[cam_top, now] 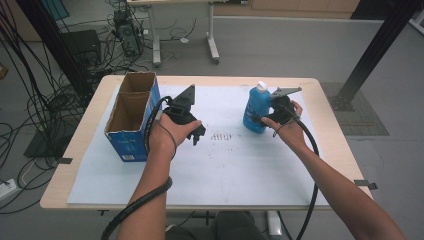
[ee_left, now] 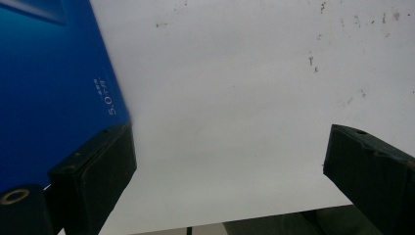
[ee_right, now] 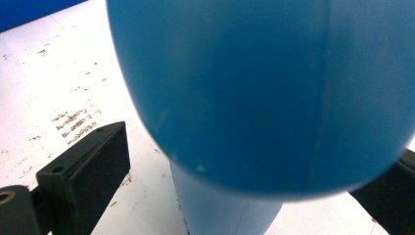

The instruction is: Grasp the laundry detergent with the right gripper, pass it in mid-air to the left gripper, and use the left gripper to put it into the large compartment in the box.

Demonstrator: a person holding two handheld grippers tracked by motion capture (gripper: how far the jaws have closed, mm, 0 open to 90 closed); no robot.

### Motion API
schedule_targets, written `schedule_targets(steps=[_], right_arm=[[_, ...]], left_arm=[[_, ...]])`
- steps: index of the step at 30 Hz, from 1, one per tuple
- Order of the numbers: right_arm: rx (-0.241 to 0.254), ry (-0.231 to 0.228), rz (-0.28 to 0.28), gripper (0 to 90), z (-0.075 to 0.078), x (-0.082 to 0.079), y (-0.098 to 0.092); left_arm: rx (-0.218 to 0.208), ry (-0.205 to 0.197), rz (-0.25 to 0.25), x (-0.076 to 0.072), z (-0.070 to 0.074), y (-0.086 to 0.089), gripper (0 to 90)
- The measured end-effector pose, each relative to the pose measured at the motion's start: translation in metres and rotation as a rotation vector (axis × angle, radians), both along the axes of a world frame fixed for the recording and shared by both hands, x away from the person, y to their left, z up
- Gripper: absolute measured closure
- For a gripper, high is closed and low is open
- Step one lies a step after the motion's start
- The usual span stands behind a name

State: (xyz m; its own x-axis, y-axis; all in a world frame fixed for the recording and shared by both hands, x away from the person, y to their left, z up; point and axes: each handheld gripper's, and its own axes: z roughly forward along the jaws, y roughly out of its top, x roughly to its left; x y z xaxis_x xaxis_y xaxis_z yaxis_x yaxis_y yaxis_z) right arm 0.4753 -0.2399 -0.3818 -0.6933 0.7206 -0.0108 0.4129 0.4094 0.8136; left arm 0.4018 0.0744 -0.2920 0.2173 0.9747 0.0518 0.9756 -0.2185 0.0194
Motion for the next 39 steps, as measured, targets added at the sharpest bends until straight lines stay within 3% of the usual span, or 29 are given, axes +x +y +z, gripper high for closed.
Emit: schedule_targets(steps=[39], right_arm=[[0.009, -0.013, -0.001, 2.3, -0.0018, -0.0001, 0.0013]], left_arm=[[-0.005, -0.008, -0.002, -0.0008, 0.004, 0.0025, 5.9]])
